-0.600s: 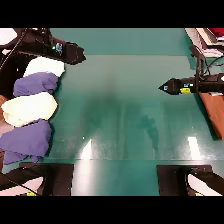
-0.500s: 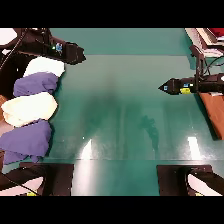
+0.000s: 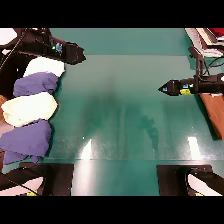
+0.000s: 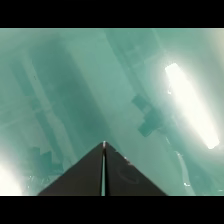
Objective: Fold the shirts.
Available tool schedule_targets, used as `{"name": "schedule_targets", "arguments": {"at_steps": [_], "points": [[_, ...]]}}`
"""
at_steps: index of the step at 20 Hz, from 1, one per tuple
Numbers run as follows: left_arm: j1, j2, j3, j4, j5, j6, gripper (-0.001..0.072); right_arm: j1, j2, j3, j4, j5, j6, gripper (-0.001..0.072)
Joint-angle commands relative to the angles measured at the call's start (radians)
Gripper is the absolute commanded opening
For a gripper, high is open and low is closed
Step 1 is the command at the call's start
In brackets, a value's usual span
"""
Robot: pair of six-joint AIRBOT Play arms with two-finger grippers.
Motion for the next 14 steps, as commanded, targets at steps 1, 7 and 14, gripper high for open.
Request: {"name": "schedule_targets", "arguments": {"at_steps": [1, 7, 14], "points": [[-0.001, 0.000, 0.000, -0.026, 0.009, -0.006, 0.0029, 0.001, 0.001, 0.001, 0.000, 0.004, 0.001, 0.0017], [0.047, -0.038, 0.000, 0.356, 0.200, -0.082, 0.0548, 0.001, 0.001, 0.001, 0.001, 0.004, 0.000, 0.0017], [0.350, -0.315, 0.005, 0.441, 0.306, -0.111, 0.0549, 0.001, 0.001, 0.001, 0.001, 0.001, 0.000, 0.0016]]}}
